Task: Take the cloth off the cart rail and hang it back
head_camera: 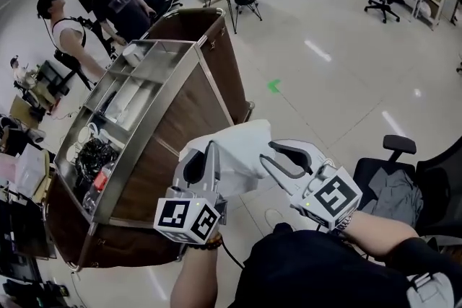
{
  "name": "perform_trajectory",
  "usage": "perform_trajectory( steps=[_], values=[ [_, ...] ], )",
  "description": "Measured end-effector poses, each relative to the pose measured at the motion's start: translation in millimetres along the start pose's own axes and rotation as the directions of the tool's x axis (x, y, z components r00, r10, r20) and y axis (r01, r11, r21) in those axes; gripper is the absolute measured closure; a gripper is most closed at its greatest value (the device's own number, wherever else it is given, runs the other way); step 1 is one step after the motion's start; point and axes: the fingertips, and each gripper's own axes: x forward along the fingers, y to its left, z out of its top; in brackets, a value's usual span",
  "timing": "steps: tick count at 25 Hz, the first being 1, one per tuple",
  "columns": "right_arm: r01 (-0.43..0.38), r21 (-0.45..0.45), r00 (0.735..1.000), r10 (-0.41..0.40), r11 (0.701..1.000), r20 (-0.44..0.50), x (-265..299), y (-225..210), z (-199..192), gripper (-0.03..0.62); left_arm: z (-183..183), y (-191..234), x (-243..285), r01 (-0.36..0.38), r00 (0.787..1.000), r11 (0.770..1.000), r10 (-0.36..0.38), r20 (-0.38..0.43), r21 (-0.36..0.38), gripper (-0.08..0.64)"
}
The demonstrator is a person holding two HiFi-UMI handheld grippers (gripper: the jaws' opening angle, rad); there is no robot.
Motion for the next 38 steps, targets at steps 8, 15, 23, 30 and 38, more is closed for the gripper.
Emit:
perform_trajectory(
  steps=[8,15,23,30,38],
  values=[
    [0.043,0.005,0.999,-0.043,0.999,-0.024,78.3,-40.8,0.0,0.454,7.2,59.0,67.8,0.079,0.997,0.997,-0.079,0.014,-0.002,0.549],
    [0.096,-0.026,0.995,-0.096,0.995,0.004,81.3,-26.7,8.1,0.454,22.4,60.7,70.7,0.129,0.991,0.991,-0.130,0.024,0.032,0.549],
    [0.121,-0.086,0.993,-0.119,0.989,0.022,118.0,-83.3,12.7,0.471,46.7,112.2,161.6,0.146,0.989,0.989,-0.146,0.018,0.000,0.549],
    [0.092,-0.047,0.995,-0.090,0.995,0.032,144.1,-134.4,1.6,0.471,48.4,137.8,233.2,0.120,0.993,0.992,-0.120,-0.011,-0.031,0.549],
    [0.026,0.000,0.997,-0.026,1.000,0.070,176.6,-223.0,3.8,0.472,62.4,164.6,326.3,0.063,0.998,0.997,-0.064,-0.019,-0.046,0.549]
  ],
)
